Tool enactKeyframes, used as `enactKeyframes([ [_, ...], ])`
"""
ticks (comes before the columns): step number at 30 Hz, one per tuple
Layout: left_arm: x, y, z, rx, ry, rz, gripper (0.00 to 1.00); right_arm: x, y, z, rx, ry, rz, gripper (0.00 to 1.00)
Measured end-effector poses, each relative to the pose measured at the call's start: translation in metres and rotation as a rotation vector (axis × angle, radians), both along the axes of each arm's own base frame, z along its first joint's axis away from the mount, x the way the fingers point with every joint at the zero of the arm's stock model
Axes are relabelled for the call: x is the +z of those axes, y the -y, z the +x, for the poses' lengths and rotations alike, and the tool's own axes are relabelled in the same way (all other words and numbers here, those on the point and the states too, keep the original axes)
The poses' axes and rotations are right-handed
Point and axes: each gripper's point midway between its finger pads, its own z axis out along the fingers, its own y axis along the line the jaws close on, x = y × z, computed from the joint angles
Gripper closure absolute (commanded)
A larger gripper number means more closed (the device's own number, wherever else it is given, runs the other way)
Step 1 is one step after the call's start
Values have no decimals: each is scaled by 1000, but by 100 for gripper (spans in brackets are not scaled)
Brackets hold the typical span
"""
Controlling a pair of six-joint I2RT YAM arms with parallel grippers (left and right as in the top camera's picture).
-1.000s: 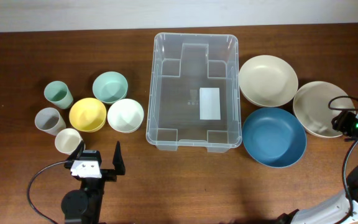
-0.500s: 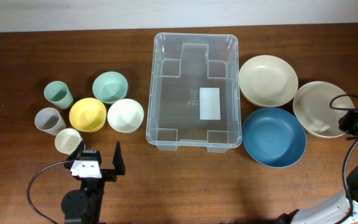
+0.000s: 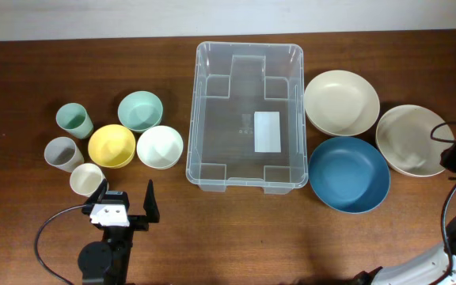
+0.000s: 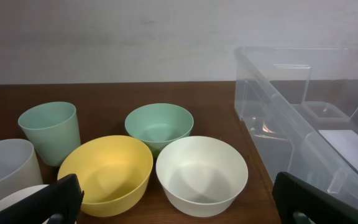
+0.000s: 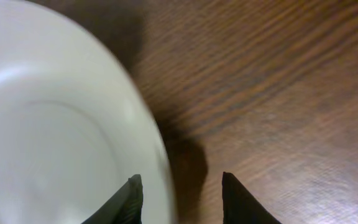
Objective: Pack container
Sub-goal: 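Move the right gripper to the rim of the far-right cream bowl, then grasp the cream bowl rim with the right gripper and lift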
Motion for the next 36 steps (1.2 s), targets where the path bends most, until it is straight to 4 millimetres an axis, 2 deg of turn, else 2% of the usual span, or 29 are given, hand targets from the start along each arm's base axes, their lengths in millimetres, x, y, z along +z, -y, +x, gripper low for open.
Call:
enactKeyframes([
  [5, 0, 0, 0, 0, 0, 0, 0, -10, -4, 2, 12, 6, 32, 59],
  [7, 0, 0, 0, 0, 0, 0, 0, -16, -5, 3, 19, 6, 40, 71],
  [9, 0, 0, 0, 0, 0, 0, 0, -17, -4, 5, 20, 11, 39, 94],
  [10, 0, 0, 0, 0, 0, 0, 0, -17, -5, 5, 22, 14, 43, 96],
  [19, 0, 0, 0, 0, 0, 0, 0, -13, -6, 8, 7, 36, 73, 96],
  [22, 0, 0, 0, 0, 0, 0, 0, 0, -3, 5, -20, 45, 84, 96],
  [24, 0, 0, 0, 0, 0, 0, 0, 18, 4, 3, -34, 69, 62, 96],
  [26, 0, 0, 0, 0, 0, 0, 0, 48, 15, 2, -48, 116, 15, 96],
  [30, 0, 0, 0, 0, 0, 0, 0, 135, 25, 7, -38, 254, -128, 96],
  [32, 0, 0, 0, 0, 0, 0, 0, 181, 13, 14, 2, 333, -194, 96],
  [33, 0, 0, 0, 0, 0, 0, 0, 199, 3, 18, 27, 363, -215, 96],
  [36, 0, 0, 0, 0, 0, 0, 0, 240, -43, 42, 145, 449, -254, 96],
])
